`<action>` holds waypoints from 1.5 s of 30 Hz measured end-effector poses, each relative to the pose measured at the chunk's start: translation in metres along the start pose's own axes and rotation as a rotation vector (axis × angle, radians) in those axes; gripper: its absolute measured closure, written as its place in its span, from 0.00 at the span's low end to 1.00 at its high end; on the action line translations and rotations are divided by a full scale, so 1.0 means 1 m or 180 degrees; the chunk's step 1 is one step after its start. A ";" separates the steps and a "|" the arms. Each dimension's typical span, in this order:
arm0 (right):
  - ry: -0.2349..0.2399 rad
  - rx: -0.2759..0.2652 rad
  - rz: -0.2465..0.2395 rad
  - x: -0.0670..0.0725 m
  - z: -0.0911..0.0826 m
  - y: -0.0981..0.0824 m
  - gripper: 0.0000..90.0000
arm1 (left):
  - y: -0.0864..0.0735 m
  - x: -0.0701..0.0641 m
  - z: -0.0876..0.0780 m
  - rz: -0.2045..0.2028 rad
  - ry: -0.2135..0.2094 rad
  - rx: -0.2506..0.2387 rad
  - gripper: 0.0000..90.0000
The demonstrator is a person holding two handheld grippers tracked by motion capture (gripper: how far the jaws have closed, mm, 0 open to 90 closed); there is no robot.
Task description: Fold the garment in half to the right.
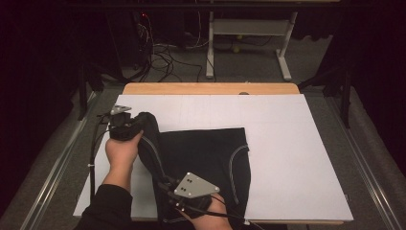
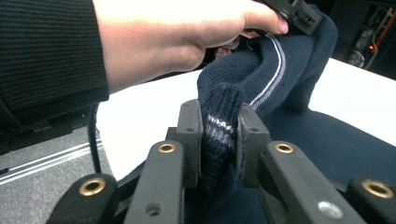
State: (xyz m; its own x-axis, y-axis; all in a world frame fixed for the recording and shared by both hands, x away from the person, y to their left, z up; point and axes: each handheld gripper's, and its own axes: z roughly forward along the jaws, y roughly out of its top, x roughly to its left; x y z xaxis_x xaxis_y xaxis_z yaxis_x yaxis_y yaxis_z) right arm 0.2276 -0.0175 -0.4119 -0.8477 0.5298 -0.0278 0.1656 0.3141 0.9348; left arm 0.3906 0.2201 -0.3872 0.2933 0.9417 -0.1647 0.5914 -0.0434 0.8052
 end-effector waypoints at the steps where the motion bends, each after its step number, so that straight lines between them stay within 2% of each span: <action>1: -0.0022 0.0011 0.0011 -0.003 -0.003 -0.003 0.85 | 0.000 -0.005 0.003 -0.0004 -0.0006 0.0013 0.86; 6: -0.0120 0.0064 0.0042 -0.015 -0.021 -0.018 0.85 | 0.003 -0.030 0.019 0.0081 -0.0063 0.0063 0.86; 13: -0.0238 0.0123 0.0138 -0.032 -0.042 -0.038 0.85 | 0.005 -0.059 0.037 0.0168 -0.0106 0.0094 0.86; 24: -0.0367 0.0193 0.0194 -0.047 -0.071 -0.054 0.84 | 0.008 -0.104 0.064 0.0250 -0.0195 0.0135 0.85; 35: -0.0513 0.0222 0.0232 -0.060 -0.097 -0.066 0.84 | 0.006 -0.133 0.080 0.0361 -0.0280 0.0119 0.85; 39: -0.0572 0.0212 0.0309 -0.065 -0.109 -0.072 0.84 | 0.007 -0.141 0.082 0.0385 -0.0320 0.0115 0.85; 45: -0.0626 0.0235 0.0351 -0.067 -0.121 -0.083 0.83 | 0.007 -0.158 0.083 0.0504 -0.0402 0.0018 0.84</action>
State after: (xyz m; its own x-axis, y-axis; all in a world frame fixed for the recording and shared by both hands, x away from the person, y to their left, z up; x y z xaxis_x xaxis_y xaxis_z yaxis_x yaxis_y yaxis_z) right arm 0.2093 -0.1744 -0.4442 -0.7090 0.7052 -0.0020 0.2945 0.2987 0.9078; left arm 0.4104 0.0431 -0.4032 0.4748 0.8736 -0.1066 0.5345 -0.1900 0.8236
